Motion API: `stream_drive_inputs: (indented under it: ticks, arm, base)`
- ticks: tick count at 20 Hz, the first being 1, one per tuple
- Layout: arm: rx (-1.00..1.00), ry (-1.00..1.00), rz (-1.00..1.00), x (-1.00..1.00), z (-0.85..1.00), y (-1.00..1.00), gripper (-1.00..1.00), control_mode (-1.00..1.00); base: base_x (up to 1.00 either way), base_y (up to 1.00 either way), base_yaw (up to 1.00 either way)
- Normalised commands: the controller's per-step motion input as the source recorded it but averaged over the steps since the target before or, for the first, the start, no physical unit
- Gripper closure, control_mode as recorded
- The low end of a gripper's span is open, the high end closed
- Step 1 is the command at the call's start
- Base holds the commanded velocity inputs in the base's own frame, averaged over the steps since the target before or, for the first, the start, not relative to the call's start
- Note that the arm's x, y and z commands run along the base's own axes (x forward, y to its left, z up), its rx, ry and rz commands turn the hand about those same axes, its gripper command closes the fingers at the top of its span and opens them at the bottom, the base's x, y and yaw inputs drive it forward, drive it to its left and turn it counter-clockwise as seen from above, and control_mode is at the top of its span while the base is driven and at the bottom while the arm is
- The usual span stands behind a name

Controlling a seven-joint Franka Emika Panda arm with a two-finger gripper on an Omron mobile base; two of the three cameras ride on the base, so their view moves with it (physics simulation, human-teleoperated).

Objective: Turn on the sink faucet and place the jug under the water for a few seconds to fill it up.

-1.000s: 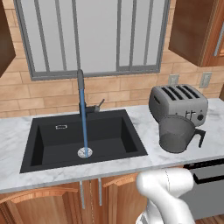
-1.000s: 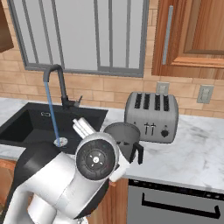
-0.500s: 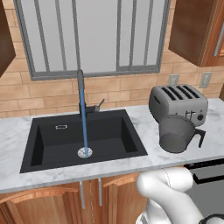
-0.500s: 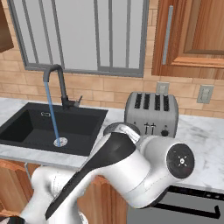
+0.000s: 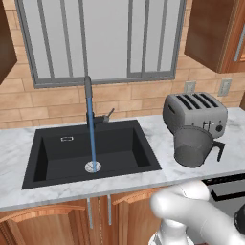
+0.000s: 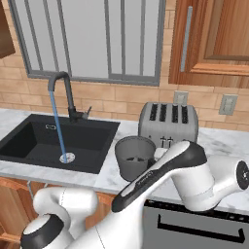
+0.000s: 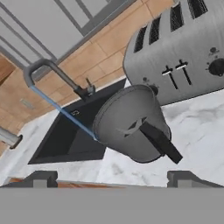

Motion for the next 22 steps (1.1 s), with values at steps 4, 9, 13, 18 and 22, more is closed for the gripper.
stream_drive_inputs:
  ticks: [4,9,13,18,22]
  arm:
    - [0.00,-0.27,0.26,0.59,-0.76,0.00,-1.00,-1.00]
    - [0.01,-0.24,0.08,0.44,-0.48,0.00,-1.00,-1.00]
    - [0.00,-0.11,0.01,0.11,-0.14,-0.01,-1.00,-1.00]
    - [0.00,0.00,0.01,0.00,0.00,-0.02,-1.00,-1.00]
    - [-0.03,-0.13,0.04,0.06,-0.45,0.00,-1.00,-1.00]
  base:
    - [0.00,0.00,0.00]
    - [0.00,0.00,0.00]
    - [0.00,0.00,0.00]
    - [0.00,0.00,0.00]
    - [0.00,0.00,0.00]
